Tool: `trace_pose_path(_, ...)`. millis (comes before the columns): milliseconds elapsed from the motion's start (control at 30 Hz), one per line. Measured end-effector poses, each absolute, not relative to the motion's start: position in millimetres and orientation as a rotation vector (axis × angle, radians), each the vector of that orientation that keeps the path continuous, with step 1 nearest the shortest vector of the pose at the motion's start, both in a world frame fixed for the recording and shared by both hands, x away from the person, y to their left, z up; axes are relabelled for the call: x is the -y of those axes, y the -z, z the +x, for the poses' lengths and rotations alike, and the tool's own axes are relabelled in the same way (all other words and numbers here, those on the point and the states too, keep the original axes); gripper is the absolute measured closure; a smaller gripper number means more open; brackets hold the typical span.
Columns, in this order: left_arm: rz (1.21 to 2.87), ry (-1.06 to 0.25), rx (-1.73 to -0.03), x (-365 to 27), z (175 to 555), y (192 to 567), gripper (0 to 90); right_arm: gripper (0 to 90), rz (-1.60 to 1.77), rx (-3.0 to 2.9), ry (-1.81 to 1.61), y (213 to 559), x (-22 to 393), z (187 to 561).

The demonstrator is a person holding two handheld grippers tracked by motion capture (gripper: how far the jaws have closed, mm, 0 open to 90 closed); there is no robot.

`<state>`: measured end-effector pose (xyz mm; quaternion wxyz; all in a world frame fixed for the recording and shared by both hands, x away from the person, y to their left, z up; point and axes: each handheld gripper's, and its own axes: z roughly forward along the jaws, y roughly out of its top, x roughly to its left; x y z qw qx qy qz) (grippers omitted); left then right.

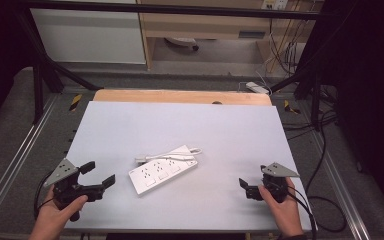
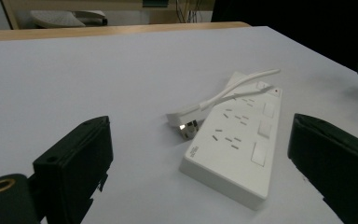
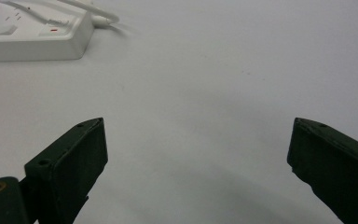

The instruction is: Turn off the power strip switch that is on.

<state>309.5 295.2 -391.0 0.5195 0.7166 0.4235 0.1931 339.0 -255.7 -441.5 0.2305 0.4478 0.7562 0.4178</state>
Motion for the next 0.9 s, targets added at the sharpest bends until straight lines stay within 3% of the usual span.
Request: trace_pose_path(900,1.772,-0.408,-0.984,-269.8,319.8,379.3,7.1,5.1,1.226,-2.092,-1.139,443.5,251.8,340.3)
